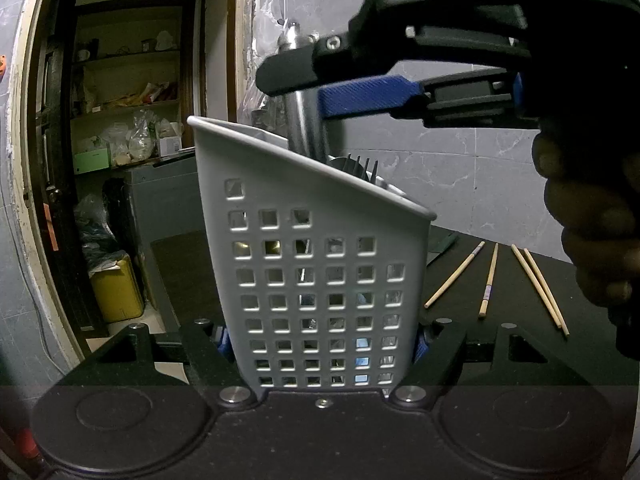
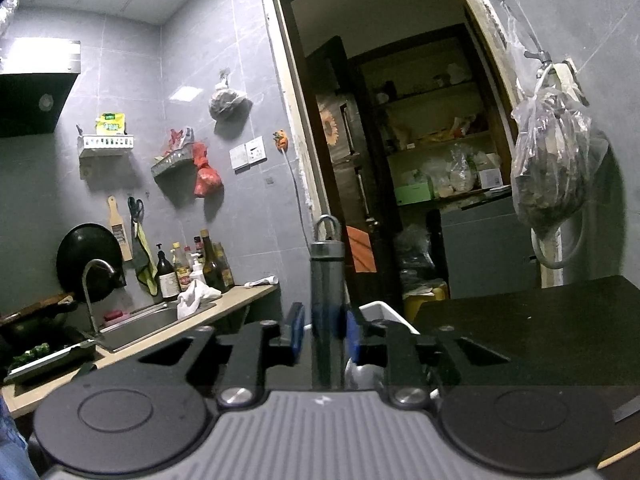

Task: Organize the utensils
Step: 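Lower the silver handle into the basket and open the right tool, then move the open right tool back over the wooden chopsticks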

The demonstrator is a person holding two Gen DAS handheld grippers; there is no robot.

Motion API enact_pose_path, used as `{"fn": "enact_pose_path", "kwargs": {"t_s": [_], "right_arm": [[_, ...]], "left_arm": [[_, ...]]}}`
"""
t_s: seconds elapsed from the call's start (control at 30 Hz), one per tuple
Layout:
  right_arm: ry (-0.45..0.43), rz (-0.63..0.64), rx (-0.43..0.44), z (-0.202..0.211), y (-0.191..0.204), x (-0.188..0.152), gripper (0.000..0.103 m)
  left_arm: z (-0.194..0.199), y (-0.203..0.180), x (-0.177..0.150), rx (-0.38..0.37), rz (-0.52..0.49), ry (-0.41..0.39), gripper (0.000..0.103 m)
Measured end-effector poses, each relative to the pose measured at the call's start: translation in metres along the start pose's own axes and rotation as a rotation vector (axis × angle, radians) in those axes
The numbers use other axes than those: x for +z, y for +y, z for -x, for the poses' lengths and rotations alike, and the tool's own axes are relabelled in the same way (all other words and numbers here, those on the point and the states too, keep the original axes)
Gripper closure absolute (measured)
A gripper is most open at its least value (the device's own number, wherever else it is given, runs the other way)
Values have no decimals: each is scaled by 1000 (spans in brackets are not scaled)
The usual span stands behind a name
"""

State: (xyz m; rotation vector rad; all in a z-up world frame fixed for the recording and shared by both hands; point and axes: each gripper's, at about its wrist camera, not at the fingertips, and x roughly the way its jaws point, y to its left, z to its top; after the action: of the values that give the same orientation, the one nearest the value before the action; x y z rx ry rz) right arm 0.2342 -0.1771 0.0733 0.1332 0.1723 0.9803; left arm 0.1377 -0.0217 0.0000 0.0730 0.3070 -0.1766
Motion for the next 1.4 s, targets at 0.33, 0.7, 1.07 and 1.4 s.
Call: {"fn": "enact_pose_path", "kwargs": {"t_s": [0.33, 0.7, 1.07, 1.4], "right_arm": [[-36, 0, -8, 8, -1, 3, 35], [-171, -50, -253, 62, -38, 11, 0], [44, -266, -714, 97, -107, -33, 0], [246, -359, -907, 114, -132, -83, 0]], "left_arm": [[0, 1, 1, 1, -1, 1, 27], [0, 1, 1, 1, -1, 1, 27], [-1, 1, 2, -2, 0, 1, 27], [-3, 0, 1, -6, 2, 1, 27]]}}
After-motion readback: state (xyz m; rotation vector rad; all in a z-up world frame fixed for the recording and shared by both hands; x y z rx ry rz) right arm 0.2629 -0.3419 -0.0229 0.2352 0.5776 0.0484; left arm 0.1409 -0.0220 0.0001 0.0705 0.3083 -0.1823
